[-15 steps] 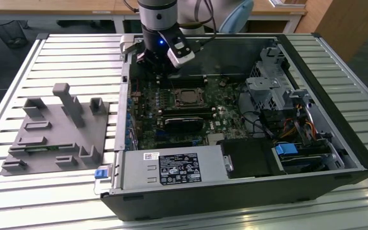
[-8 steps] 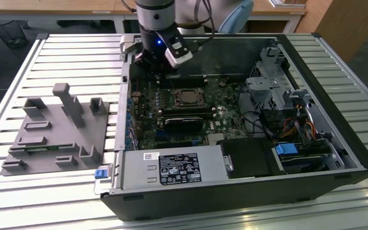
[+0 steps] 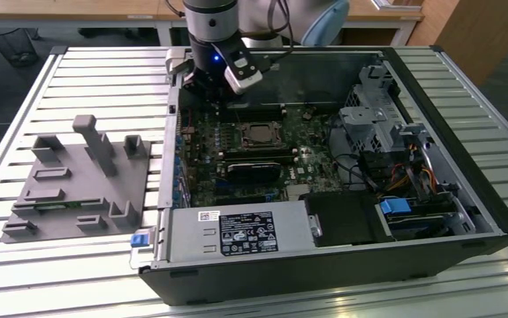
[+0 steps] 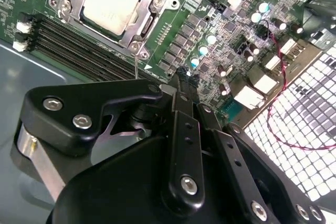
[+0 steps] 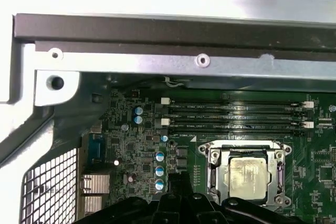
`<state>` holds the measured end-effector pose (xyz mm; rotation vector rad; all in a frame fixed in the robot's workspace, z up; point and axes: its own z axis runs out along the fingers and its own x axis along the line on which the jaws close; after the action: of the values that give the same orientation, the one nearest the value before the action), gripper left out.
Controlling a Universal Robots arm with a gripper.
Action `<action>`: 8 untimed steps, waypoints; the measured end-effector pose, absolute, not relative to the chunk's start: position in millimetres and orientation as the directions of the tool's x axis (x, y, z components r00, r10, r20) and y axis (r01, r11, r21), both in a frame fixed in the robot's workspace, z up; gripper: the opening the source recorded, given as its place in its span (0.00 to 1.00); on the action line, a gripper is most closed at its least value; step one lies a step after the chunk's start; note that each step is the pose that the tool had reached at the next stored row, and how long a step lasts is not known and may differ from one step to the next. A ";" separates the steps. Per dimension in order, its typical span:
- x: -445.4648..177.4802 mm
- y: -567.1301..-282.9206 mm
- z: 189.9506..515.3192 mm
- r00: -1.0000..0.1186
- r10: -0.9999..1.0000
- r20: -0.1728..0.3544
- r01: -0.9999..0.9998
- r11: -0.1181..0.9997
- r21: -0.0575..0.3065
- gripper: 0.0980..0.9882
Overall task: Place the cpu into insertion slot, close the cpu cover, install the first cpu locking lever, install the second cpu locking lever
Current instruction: 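Install the first cpu locking lever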
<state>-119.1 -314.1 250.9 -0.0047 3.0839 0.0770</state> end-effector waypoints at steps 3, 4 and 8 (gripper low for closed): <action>-119.1 -309.9 250.9 -0.998 -0.002 -0.057 -0.004 0.999 0.050 0.01; -119.1 -308.0 250.9 -0.998 -0.001 -0.057 -0.004 0.999 0.050 0.01; -119.0 -300.8 250.7 -0.998 0.003 -0.057 0.000 0.999 0.050 0.01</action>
<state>-119.0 -300.8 250.7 0.0018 3.0837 0.0769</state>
